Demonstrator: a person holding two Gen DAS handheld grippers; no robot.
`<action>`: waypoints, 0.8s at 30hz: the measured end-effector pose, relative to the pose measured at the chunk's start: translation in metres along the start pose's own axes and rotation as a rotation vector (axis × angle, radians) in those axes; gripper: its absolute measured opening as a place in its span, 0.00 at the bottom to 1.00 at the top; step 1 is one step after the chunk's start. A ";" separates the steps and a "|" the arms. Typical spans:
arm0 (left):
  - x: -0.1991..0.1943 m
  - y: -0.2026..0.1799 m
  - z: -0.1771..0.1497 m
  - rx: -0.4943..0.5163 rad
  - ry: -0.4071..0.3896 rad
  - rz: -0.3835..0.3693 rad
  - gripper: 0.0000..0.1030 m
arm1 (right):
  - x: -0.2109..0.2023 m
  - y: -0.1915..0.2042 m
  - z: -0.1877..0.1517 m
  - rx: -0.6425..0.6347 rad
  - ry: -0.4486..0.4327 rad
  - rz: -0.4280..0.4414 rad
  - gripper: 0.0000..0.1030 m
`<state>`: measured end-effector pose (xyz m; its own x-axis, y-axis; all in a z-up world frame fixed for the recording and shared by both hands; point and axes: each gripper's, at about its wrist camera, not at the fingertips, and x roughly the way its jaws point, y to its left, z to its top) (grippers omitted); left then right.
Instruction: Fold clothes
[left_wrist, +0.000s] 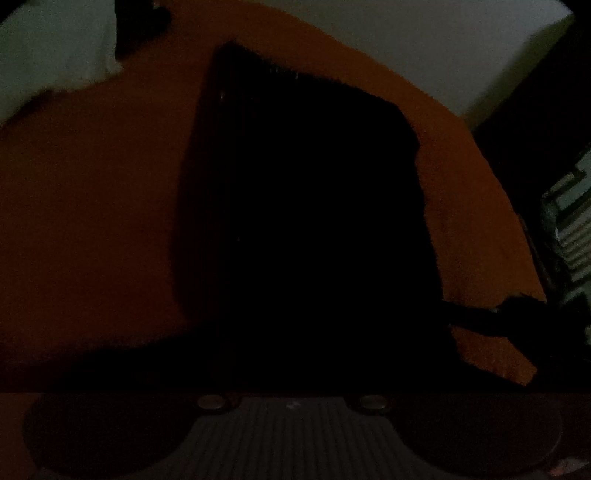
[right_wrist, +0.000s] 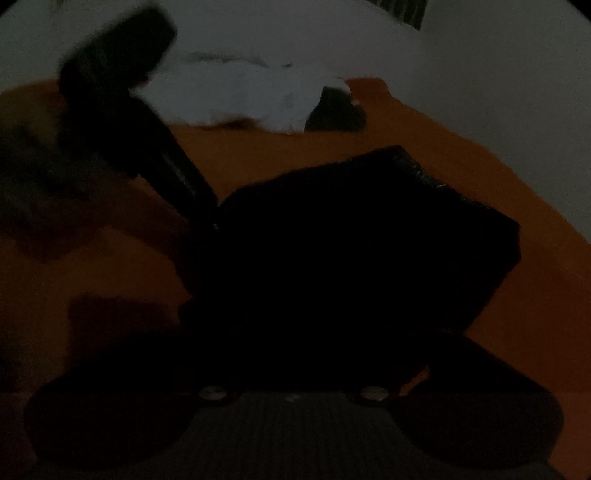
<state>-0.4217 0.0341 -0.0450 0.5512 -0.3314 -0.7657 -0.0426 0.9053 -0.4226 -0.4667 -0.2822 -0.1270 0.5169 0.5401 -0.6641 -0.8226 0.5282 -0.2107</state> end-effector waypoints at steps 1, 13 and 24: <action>-0.006 0.001 -0.001 -0.019 -0.018 -0.013 0.11 | 0.006 0.001 -0.005 -0.026 0.004 -0.039 0.57; -0.006 -0.012 -0.027 -0.063 0.064 -0.056 0.20 | -0.003 -0.040 -0.027 0.086 0.046 -0.028 0.32; -0.053 -0.008 0.005 0.177 0.001 0.076 0.61 | -0.031 -0.112 0.001 0.161 0.034 0.288 0.57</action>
<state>-0.4460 0.0459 0.0011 0.5509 -0.2605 -0.7929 0.0629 0.9603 -0.2718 -0.3900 -0.3574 -0.0824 0.2578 0.6616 -0.7042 -0.8845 0.4548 0.1035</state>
